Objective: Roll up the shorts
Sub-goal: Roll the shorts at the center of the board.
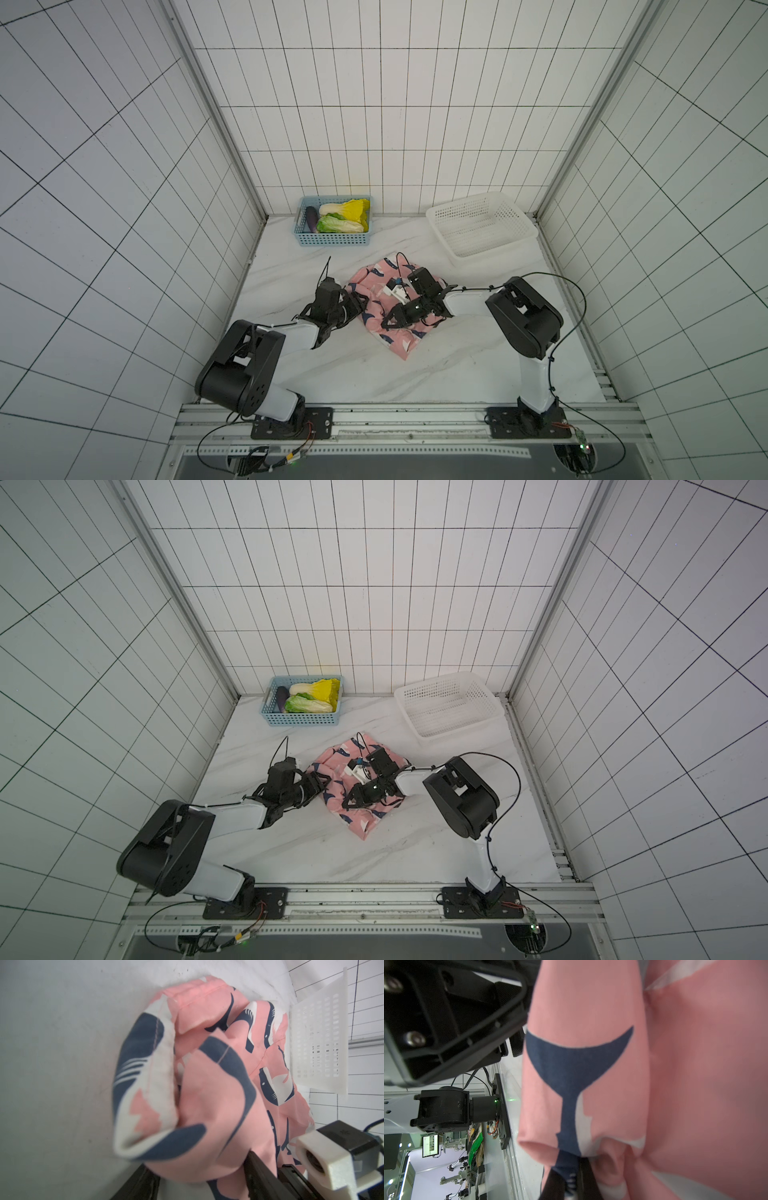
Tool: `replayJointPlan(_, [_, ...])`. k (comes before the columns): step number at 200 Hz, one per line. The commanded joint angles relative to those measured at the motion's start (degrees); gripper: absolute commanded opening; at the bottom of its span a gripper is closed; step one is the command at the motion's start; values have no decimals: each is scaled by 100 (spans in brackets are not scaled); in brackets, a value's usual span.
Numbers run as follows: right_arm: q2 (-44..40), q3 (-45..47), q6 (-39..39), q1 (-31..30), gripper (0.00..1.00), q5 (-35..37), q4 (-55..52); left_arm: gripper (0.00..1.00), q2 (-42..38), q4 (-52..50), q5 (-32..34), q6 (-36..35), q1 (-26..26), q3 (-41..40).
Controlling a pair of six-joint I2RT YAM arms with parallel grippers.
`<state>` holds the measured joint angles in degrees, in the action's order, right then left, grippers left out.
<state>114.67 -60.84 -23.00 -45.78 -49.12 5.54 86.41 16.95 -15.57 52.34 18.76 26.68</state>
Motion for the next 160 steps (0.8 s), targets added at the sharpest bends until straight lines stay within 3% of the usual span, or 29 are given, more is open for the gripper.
replayJointPlan(1, [257, 172, 62, 57, 0, 150, -251, 48, 329, 283, -125, 97, 31, 163])
replayJointPlan(20, [291, 173, 118, 53, 0, 192, -323, 24, 485, 414, -200, 191, 31, 205])
replayJointPlan(33, [293, 196, 147, 58, 0, 223, -339, 19, 486, 429, -213, 235, 31, 217])
replayJointPlan(47, [301, 213, 164, 67, 0, 236, -350, 33, 366, 406, -162, 278, 31, 163])
replayJointPlan(56, [317, 204, 164, 77, 0, 237, -361, 48, 209, 361, -95, 308, 31, 104])
replayJointPlan(77, [327, 215, 139, 80, 0, 237, -309, 63, -143, 192, 74, 238, 24, -35])
replayJointPlan(109, [314, 188, 147, 95, 0, 240, -326, 71, -623, -484, 387, 202, -18, -186])
replayJointPlan(137, [310, 197, 156, 88, 0, 256, -317, 81, -1518, -1234, 1032, 125, -13, -438])
replayJointPlan(143, [310, 189, 156, 91, 0, 264, -316, 91, -1663, -1397, 1156, 123, -13, -451])
replayJointPlan(160, [349, 170, 151, 93, 0, 250, -308, 92, -1746, -1485, 1224, 7, -22, -449])
